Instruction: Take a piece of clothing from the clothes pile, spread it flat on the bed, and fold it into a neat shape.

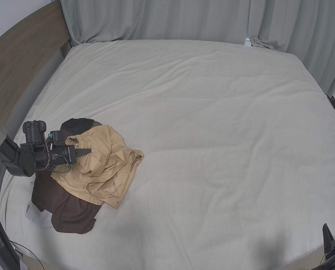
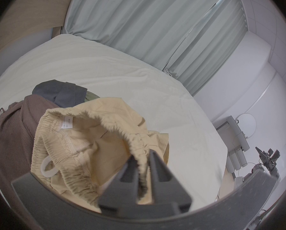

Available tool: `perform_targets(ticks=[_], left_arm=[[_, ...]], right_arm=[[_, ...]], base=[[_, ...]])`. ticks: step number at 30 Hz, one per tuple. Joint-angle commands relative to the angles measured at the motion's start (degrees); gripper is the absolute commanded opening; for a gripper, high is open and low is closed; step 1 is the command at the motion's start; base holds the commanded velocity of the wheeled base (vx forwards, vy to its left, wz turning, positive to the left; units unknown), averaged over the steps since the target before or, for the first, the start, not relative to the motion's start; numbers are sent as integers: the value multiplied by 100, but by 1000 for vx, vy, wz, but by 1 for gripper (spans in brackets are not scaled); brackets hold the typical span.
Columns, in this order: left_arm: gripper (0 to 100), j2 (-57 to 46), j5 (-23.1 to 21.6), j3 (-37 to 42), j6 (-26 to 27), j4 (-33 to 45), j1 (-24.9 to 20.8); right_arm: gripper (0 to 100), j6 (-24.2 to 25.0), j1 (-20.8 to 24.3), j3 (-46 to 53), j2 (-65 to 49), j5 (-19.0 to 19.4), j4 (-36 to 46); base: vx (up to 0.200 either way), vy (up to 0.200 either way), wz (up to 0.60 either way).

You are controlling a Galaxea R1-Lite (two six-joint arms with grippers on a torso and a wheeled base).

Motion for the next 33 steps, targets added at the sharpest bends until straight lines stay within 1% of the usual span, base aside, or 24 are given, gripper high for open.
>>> perform_targets(ticks=[1,5,8,14,17,20,27,30,33], left_arm=[[0,-23,-51,38,5,-7,-8],[0,-243,-78,188,-48,-7,-8],[0,-648,-166,504,-100,1,-8],[0,-1254,-201,970,-522,-16,-8],[0,-1439,-201,1146,-610,-60,1],[0,-1667,-166,1480,-698,-227,-8],[0,-1852,-122,2192,-768,-1080,-149],[0,-1869,-78,2359,-760,-1150,-237],[0,-1869,133,2464,-760,-1150,-316]], right_arm=[[100,1,1,101,-93,2,-1],[100,1,1,101,-93,11,-1],[100,1,1,101,-93,11,-1],[100,1,1,101,-93,11,-1],[100,1,1,101,-93,11,-1],[100,1,1,101,-93,11,-1],[100,-17,9,101,-93,11,-1],[100,-17,1,101,-93,11,-1],[100,-17,1,101,-93,11,-1]], base=[[0,0,0],[0,0,0],[0,0,0],[0,0,0],[0,0,0],[0,0,0],[0,0,0],[0,0,0],[0,0,0]])
